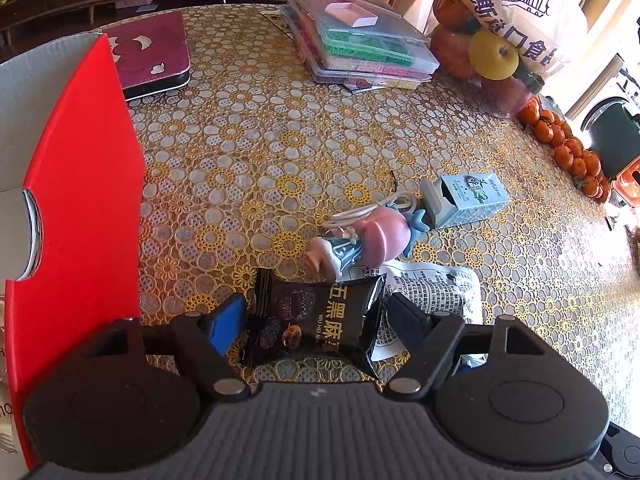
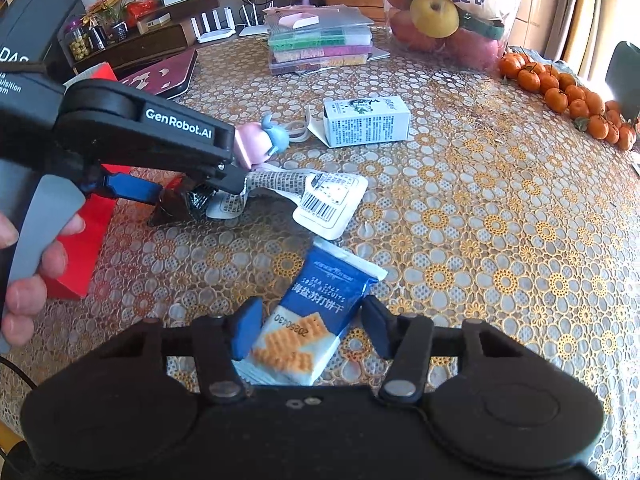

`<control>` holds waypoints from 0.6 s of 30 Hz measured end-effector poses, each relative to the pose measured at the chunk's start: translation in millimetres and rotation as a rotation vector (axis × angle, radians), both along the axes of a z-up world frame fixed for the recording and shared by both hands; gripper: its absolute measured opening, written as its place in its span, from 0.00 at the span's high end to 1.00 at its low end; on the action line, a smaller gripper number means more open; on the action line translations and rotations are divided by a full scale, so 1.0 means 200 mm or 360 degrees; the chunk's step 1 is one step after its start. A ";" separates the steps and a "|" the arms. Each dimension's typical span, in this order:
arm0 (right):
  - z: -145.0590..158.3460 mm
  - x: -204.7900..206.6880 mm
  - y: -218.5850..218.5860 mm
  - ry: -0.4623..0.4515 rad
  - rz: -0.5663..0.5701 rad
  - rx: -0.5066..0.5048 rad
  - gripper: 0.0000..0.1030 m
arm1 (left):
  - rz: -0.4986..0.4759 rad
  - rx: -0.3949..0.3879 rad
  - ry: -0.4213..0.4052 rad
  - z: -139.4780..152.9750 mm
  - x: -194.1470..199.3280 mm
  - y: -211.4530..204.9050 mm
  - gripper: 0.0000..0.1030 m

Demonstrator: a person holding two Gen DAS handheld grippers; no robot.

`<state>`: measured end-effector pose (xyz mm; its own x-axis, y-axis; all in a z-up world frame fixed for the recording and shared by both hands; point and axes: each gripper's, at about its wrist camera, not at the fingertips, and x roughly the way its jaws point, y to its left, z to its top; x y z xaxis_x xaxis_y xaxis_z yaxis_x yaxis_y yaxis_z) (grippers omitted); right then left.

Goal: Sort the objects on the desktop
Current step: 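Grasp the dark snack bag with the left gripper while the right gripper grasps the blue cracker packet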

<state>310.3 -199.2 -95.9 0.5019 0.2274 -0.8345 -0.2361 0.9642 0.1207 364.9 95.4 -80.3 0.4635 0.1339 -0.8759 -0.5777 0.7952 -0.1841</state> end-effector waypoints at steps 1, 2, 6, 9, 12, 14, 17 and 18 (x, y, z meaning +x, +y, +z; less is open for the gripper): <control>0.00 0.00 0.00 -0.0001 -0.0002 -0.0003 0.51 | 0.0002 0.0004 0.0001 0.00 0.00 0.00 0.27; 0.00 0.00 -0.01 -0.0002 -0.0003 -0.0006 0.52 | 0.0003 0.0010 0.0003 0.00 0.00 0.00 0.28; 0.01 0.00 -0.01 0.0004 -0.0004 -0.0006 0.55 | 0.0015 0.0019 0.0007 0.00 -0.01 0.00 0.33; 0.01 -0.01 0.00 0.0005 0.0006 -0.0005 0.58 | 0.0018 0.0046 0.0000 0.02 -0.02 -0.01 0.37; 0.03 -0.02 0.01 -0.0020 0.0029 -0.0012 0.58 | 0.0012 0.0062 -0.0013 0.05 -0.02 -0.02 0.45; 0.04 -0.03 0.02 -0.0027 0.0040 -0.0010 0.58 | 0.0011 0.0054 -0.0012 0.06 -0.03 -0.03 0.48; 0.07 -0.04 0.01 -0.0042 0.0051 -0.0005 0.58 | 0.0001 0.0058 -0.0003 0.08 -0.05 -0.04 0.50; 0.08 -0.05 0.01 -0.0045 0.0056 -0.0001 0.58 | -0.0004 0.0056 -0.0005 0.08 -0.05 -0.05 0.51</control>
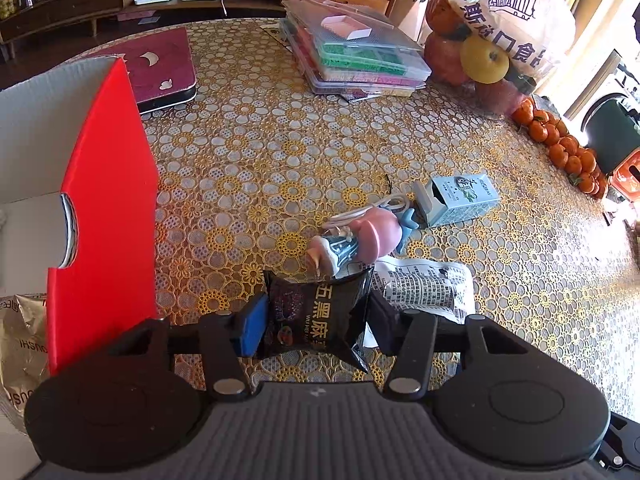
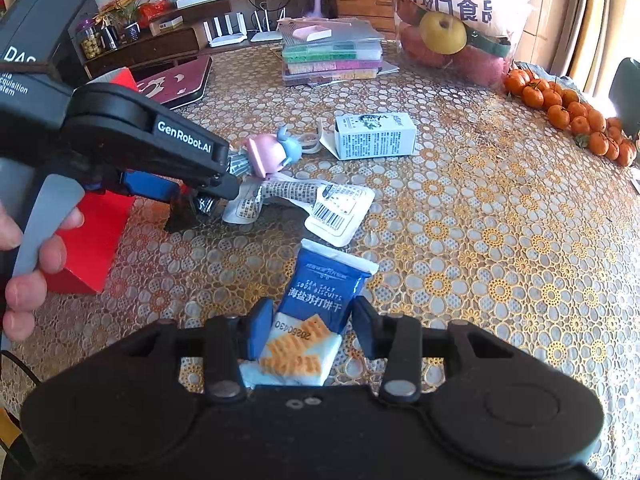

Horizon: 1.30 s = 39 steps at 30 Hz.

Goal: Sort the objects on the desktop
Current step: 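Lift the dark bag and blue cracker packet and carry them over the box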

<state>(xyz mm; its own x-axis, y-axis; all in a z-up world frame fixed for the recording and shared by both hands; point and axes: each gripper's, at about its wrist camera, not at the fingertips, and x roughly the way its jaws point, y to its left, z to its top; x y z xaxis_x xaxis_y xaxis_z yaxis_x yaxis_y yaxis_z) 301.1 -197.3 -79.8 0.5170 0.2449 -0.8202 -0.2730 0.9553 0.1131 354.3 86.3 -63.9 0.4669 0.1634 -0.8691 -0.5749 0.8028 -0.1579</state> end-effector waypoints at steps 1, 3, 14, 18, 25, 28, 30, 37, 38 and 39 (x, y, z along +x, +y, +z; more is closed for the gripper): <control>0.01 -0.01 0.00 -0.0004 0.0005 -0.0001 0.58 | -0.0004 0.0000 -0.0001 0.01 -0.01 0.00 0.52; 0.03 -0.02 0.00 -0.0015 0.0009 -0.0004 0.58 | -0.0006 0.0002 -0.0005 0.02 -0.02 -0.01 0.52; 0.15 -0.10 -0.03 -0.0070 0.0058 0.0011 0.58 | -0.0046 -0.0001 -0.0025 0.14 -0.11 -0.06 0.54; 0.20 -0.13 -0.04 -0.0088 0.0071 0.0008 0.58 | -0.0076 0.0008 -0.0030 0.19 -0.15 -0.10 0.54; 0.28 -0.19 -0.06 -0.0123 0.0077 0.0006 0.58 | -0.0139 0.0002 -0.0050 0.27 -0.23 -0.17 0.54; 0.31 -0.21 -0.06 -0.0135 0.0086 0.0007 0.58 | -0.0164 0.0006 -0.0055 0.31 -0.27 -0.20 0.54; 0.33 -0.23 -0.06 -0.0145 0.0095 0.0004 0.58 | -0.0180 0.0012 -0.0060 0.34 -0.29 -0.22 0.54; 0.41 -0.28 -0.05 -0.0181 0.0119 0.0000 0.58 | -0.0240 0.0020 -0.0075 0.41 -0.37 -0.27 0.54; 0.43 -0.29 -0.05 -0.0186 0.0123 0.0001 0.58 | -0.0247 0.0023 -0.0079 0.43 -0.38 -0.28 0.54; 0.44 -0.30 -0.05 -0.0192 0.0124 0.0002 0.58 | -0.0253 0.0024 -0.0084 0.44 -0.39 -0.28 0.54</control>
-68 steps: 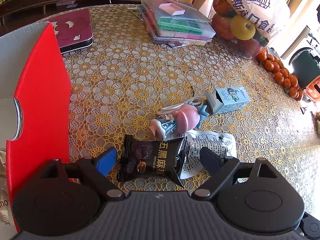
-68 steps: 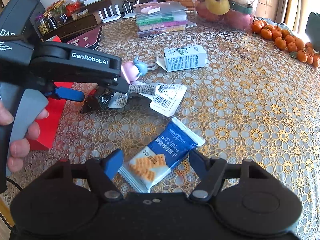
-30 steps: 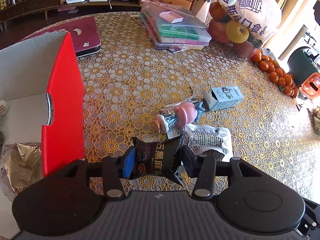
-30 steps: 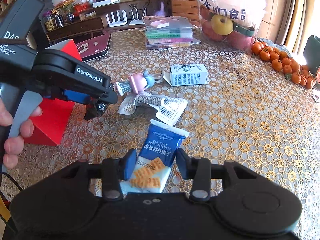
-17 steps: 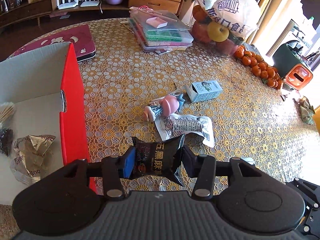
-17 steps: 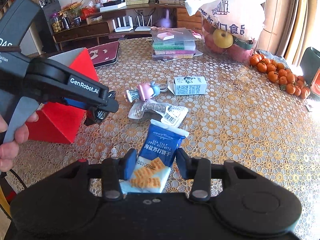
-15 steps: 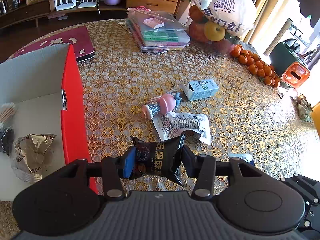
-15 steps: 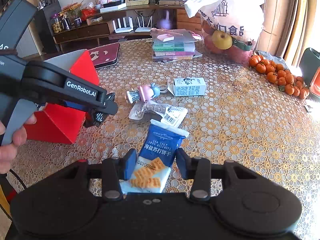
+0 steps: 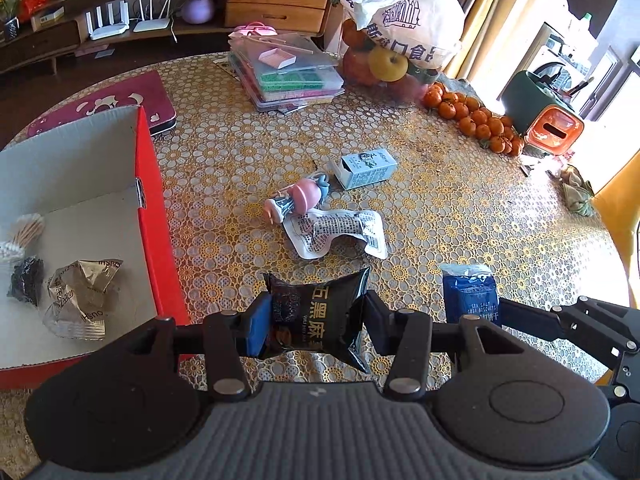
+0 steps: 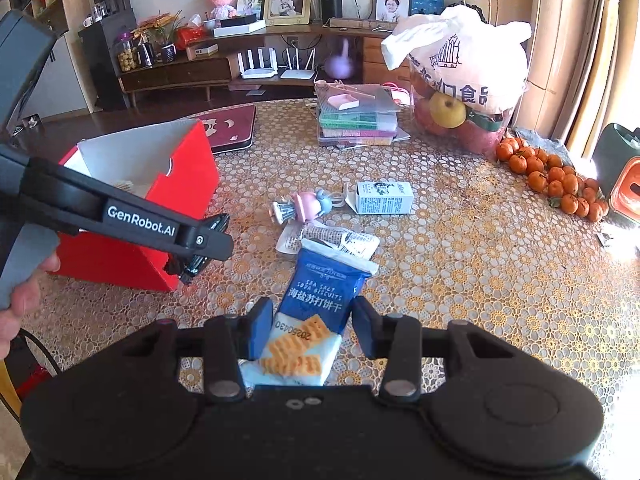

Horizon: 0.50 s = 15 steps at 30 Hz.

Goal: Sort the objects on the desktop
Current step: 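Lift the dark bag and blue cracker packet and carry them over the box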

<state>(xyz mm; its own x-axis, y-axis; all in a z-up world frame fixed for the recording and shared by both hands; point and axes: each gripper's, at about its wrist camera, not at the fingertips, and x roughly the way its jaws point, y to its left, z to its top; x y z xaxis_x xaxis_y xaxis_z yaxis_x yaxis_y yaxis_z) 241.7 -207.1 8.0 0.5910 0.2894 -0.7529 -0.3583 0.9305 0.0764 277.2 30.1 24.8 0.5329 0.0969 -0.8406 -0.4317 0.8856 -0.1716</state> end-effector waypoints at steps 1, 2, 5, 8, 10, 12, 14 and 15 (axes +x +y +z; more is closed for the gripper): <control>0.01 -0.01 0.00 -0.0008 -0.0001 0.0000 0.58 | -0.0004 0.0003 -0.0005 0.01 -0.01 0.00 0.54; 0.03 -0.01 0.01 -0.0015 0.0001 0.0001 0.58 | -0.0010 0.0008 -0.0012 0.03 -0.02 -0.01 0.54; 0.07 -0.04 0.02 -0.0034 0.0017 0.0014 0.58 | -0.0027 0.0015 -0.0029 0.08 -0.06 -0.01 0.54; 0.11 -0.06 0.04 -0.0057 0.0045 0.0007 0.58 | -0.0042 0.0025 -0.0041 0.12 -0.10 -0.02 0.54; 0.14 -0.07 0.06 -0.0070 0.0067 0.0000 0.58 | -0.0048 0.0024 -0.0046 0.14 -0.13 -0.01 0.54; 0.16 -0.07 0.08 -0.0085 0.0084 -0.0007 0.58 | -0.0054 0.0029 -0.0051 0.16 -0.16 -0.01 0.54; 0.18 -0.08 0.11 -0.0096 0.0101 -0.0008 0.58 | -0.0055 0.0036 -0.0056 0.18 -0.19 -0.01 0.54; 0.19 -0.08 0.12 -0.0101 0.0107 -0.0009 0.58 | -0.0053 0.0039 -0.0056 0.19 -0.20 0.00 0.54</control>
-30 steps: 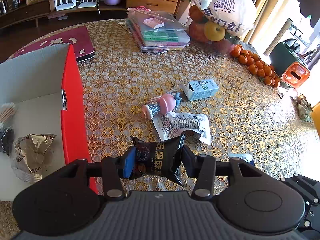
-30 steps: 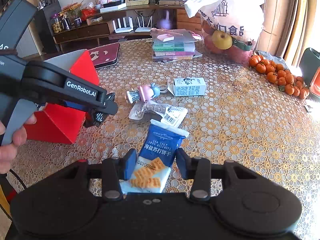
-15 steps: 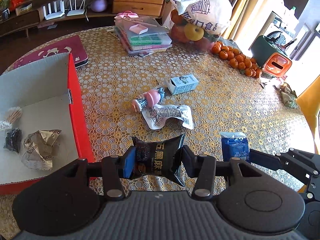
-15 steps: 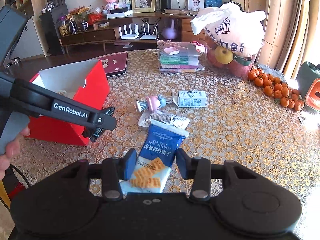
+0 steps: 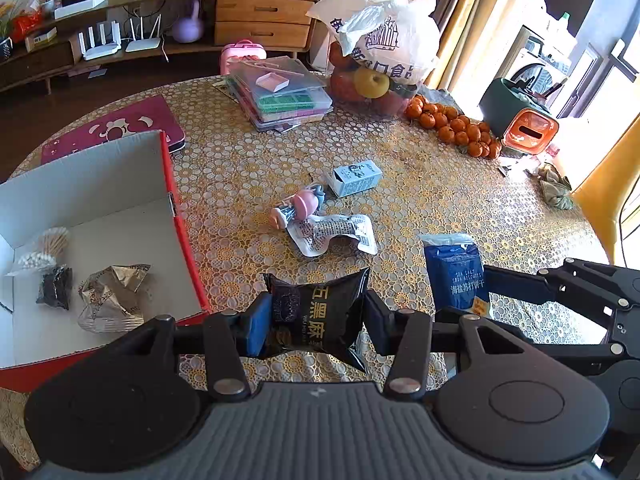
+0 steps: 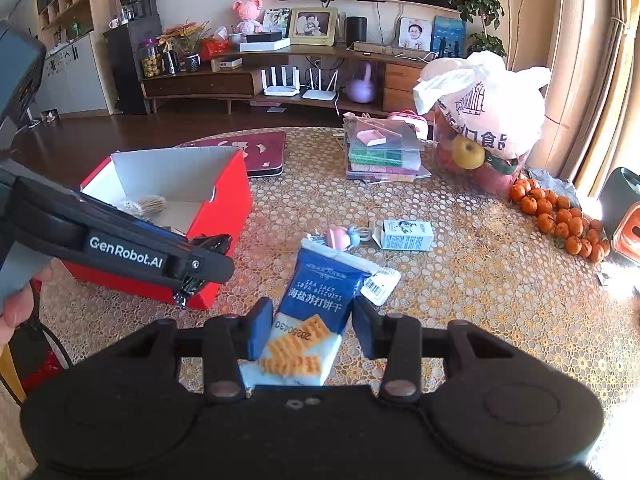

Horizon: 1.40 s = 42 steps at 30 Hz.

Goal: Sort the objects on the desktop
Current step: 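Lift the dark bag and blue cracker packet and carry them over the box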

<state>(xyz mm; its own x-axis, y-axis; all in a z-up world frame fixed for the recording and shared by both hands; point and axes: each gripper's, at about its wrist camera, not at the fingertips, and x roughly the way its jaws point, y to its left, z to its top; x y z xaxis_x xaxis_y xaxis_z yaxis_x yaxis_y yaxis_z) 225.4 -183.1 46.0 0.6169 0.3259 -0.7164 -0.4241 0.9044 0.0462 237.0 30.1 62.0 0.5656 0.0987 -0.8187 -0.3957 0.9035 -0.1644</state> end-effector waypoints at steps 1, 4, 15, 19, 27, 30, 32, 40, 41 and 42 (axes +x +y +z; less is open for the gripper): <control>0.01 0.00 0.01 -0.0003 0.0007 0.0000 0.58 | 0.0003 0.0001 -0.0002 0.01 -0.02 0.01 0.54; 0.03 0.00 0.05 -0.0011 0.0029 0.0003 0.58 | 0.0019 0.0006 -0.0008 0.02 -0.06 0.04 0.54; 0.09 0.00 0.21 -0.0026 0.0125 0.0034 0.58 | 0.0077 0.0002 -0.0028 0.08 -0.22 0.16 0.54; 0.11 -0.01 0.27 -0.0035 0.0159 0.0035 0.58 | 0.0096 0.0007 -0.0032 0.09 -0.28 0.19 0.54; 0.15 0.01 0.42 -0.0052 0.0240 0.0050 0.58 | 0.0155 0.0027 -0.0050 0.13 -0.40 0.29 0.54; 0.15 0.01 0.48 -0.0055 0.0273 0.0049 0.58 | 0.0186 0.0030 -0.0058 0.15 -0.45 0.34 0.54; 0.16 0.02 0.52 -0.0058 0.0292 0.0047 0.58 | 0.0209 0.0037 -0.0062 0.16 -0.48 0.38 0.54; 0.15 0.05 0.69 -0.0057 0.0358 0.0031 0.58 | 0.0294 0.0064 -0.0046 0.17 -0.58 0.53 0.54; 0.15 0.05 0.71 -0.0054 0.0363 0.0030 0.58 | 0.0305 0.0071 -0.0039 0.17 -0.59 0.55 0.54; 0.15 0.06 0.73 -0.0050 0.0368 0.0029 0.58 | 0.0315 0.0075 -0.0032 0.17 -0.59 0.57 0.54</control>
